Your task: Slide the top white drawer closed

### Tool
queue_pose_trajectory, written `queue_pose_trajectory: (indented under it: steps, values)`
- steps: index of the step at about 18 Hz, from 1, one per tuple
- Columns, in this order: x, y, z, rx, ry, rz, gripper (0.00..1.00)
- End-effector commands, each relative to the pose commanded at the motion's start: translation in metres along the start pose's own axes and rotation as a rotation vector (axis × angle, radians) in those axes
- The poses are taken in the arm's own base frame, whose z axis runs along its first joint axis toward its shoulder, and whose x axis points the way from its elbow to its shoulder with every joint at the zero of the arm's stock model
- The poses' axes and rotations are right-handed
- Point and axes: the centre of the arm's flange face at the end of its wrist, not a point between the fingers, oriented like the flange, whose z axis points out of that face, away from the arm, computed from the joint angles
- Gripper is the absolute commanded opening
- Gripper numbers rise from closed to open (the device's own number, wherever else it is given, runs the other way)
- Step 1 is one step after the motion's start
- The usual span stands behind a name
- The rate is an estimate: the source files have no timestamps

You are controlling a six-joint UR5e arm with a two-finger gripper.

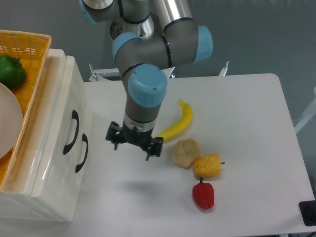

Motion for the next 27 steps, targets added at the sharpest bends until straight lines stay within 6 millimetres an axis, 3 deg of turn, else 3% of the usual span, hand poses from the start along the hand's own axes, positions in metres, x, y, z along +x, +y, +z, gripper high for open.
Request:
queue_pose_trajectory:
  steps: [7,11,16,27]
  values:
    - [-0.057,0.035,-0.008,-0.064,-0.079,0.049,1.0]
    - [-0.096,0.069,-0.018,-0.117,-0.126,0.107,1.0]
    - [-0.131,0.107,-0.047,-0.131,-0.169,0.163,1.0]
    - [-0.162,0.163,-0.084,-0.098,-0.17,0.214,1.0]
